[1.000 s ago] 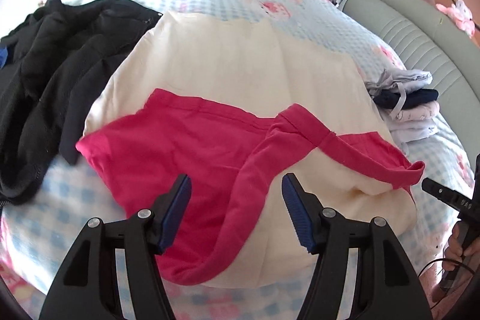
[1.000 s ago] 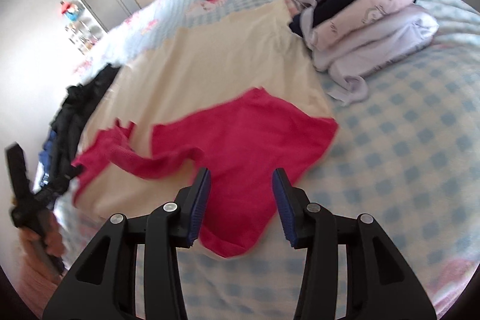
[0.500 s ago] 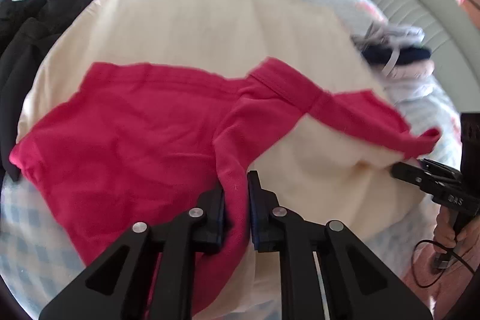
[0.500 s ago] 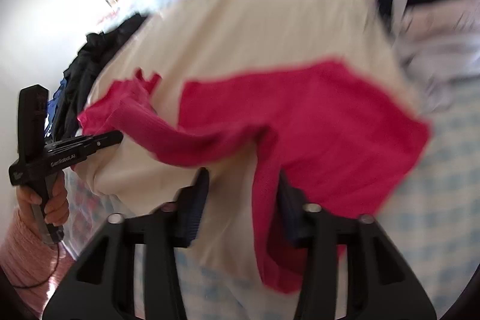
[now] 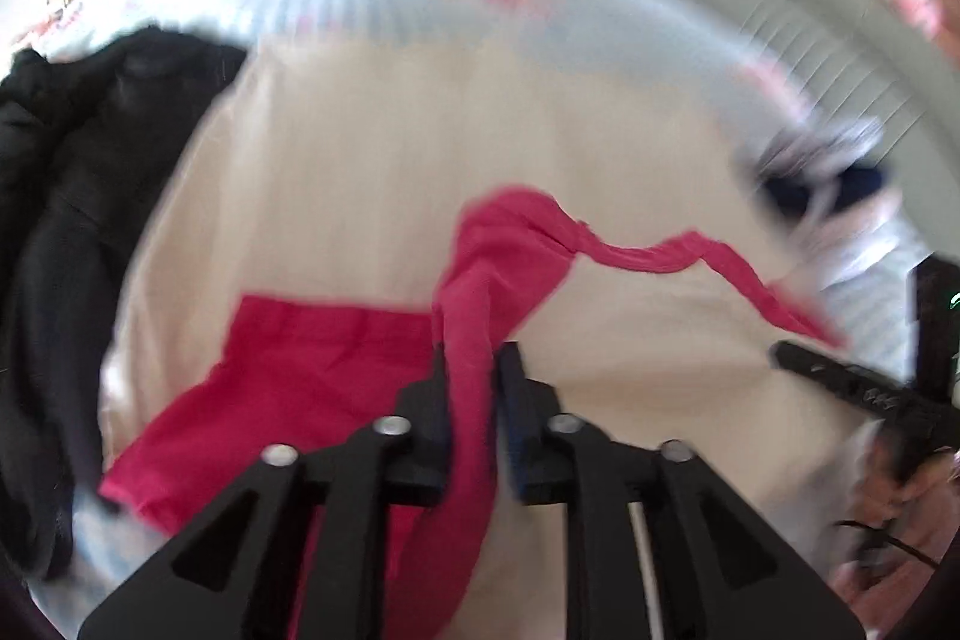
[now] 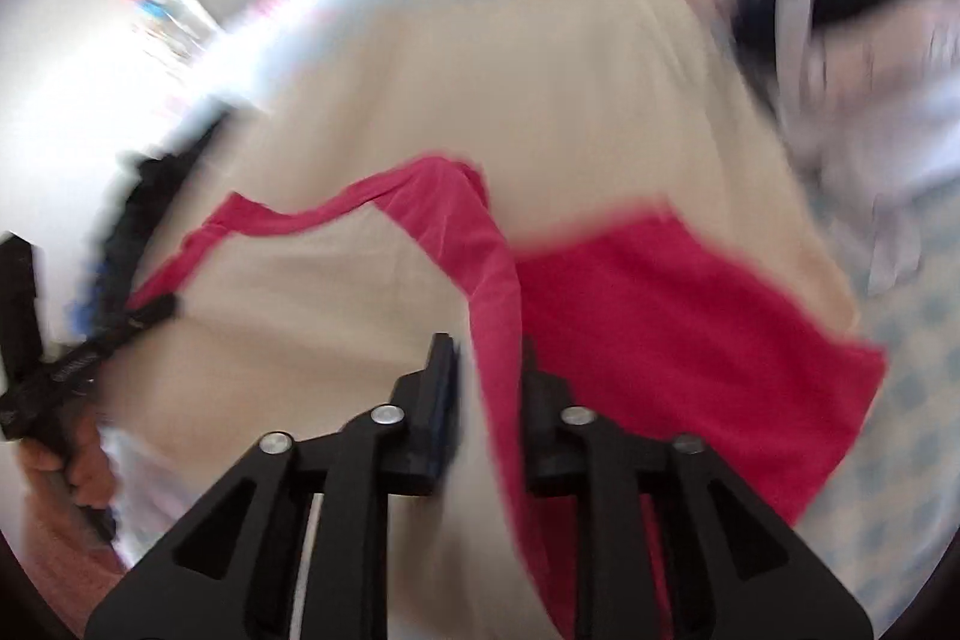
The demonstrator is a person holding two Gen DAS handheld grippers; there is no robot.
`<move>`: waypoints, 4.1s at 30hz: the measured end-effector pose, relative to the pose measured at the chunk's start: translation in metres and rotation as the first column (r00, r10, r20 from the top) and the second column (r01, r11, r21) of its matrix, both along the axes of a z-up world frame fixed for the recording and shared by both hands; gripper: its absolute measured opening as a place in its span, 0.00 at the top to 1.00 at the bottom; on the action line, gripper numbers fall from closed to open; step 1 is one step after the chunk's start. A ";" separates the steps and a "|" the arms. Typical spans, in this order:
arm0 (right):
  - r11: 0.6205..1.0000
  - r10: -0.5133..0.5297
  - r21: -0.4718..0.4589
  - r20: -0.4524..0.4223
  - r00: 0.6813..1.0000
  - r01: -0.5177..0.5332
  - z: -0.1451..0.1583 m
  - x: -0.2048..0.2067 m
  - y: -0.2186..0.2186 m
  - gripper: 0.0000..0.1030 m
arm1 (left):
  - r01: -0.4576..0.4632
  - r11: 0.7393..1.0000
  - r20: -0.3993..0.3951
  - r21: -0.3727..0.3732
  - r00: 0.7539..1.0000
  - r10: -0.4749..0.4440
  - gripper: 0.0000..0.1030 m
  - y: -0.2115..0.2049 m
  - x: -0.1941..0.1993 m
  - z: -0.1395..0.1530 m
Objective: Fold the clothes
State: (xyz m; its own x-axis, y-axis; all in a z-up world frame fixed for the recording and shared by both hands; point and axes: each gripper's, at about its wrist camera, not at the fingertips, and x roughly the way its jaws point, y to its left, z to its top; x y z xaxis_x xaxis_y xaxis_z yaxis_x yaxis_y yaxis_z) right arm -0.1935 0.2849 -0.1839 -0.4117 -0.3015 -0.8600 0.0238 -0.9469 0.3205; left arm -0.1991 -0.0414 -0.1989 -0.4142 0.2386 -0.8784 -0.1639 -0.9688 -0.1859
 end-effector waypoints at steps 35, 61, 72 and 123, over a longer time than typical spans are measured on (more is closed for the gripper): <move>0.995 0.085 -0.035 -0.110 0.990 -0.089 0.012 0.096 0.022 0.85 | -0.006 0.990 -0.161 0.143 0.987 0.029 0.91 -0.067 0.114 0.009; 1.000 0.010 0.017 -0.190 0.982 -0.007 0.058 0.105 0.054 0.80 | -0.112 0.980 -0.280 0.163 0.947 0.155 0.69 -0.109 0.131 0.053; 0.975 0.182 0.148 -0.084 0.980 -0.168 0.024 0.094 -0.018 0.77 | 0.075 0.994 -0.155 0.084 0.986 -0.061 0.69 -0.005 0.105 0.005; 0.975 0.065 0.219 -0.081 0.995 -0.045 0.025 0.109 0.037 0.78 | -0.004 0.996 -0.182 0.086 0.983 0.020 0.58 -0.058 0.118 0.033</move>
State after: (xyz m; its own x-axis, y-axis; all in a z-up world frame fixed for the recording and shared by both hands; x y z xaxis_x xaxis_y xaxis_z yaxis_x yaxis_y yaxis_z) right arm -0.0840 0.3218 -0.1593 -0.4762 -0.1363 -0.8687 0.0966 -0.9900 0.1024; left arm -0.0814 -0.0997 -0.1664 -0.5691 0.3031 -0.7644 -0.1915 -0.9529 -0.2353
